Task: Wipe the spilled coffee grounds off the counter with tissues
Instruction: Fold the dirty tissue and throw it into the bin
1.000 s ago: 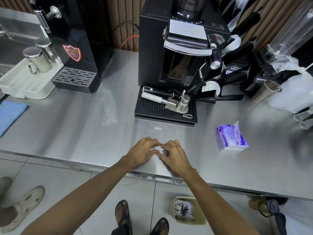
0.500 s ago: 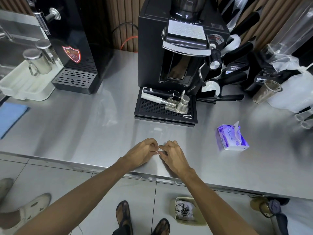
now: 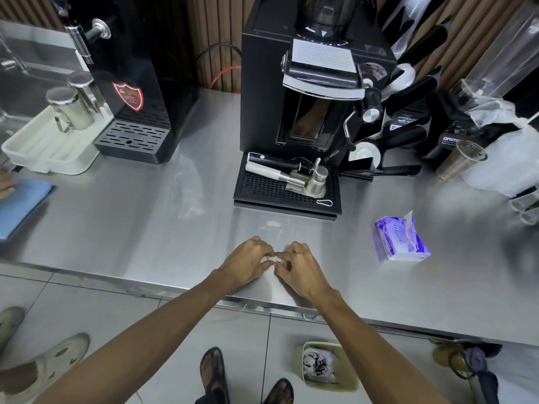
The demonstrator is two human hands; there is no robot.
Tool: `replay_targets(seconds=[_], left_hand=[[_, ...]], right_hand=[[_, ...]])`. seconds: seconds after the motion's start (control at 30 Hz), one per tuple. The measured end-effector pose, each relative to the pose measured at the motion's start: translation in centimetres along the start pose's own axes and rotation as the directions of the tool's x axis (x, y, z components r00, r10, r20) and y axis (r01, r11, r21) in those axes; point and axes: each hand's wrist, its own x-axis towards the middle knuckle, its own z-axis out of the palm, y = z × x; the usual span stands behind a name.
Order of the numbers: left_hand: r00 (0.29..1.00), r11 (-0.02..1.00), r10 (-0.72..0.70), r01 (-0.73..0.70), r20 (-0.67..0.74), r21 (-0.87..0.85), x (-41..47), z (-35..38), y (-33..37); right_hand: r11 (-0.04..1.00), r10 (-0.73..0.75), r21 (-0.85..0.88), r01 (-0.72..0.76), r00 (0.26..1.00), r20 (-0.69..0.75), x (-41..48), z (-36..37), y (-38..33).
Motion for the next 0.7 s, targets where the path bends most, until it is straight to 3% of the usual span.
replay_targets(seconds=[0.27,0.47,0.57,0.7], left_hand=[[0.999,0.999,-0.023,0.022,-0.032,-0.026,-0.1,0.7,-0.3],[0.997,0.999,-0.002,-0.001,-0.075,-0.047,-0.6,0.8,0.1],[0.998,0.999,0.014,-0.016,-0.059,-0.037,-0.7,0.9,0.2],[0.997,0.999,0.045,-0.045,-0.061,0.003,-1.3,1.1,0.0]], right_hand=[[1.0,0.006,0.006,-0.006,0.999,0.046,0.3,-0.1,0.4],[0.979,0.123,0.157,-0.128,0.991,0.045,0.6,0.2,-0.3],[0.95,0.168,0.247,-0.194,0.978,0.121,1.2,-0.2,0.1],[0.957,0.127,0.227,-0.183,0.962,0.241,1.7,-0.4,0.9]])
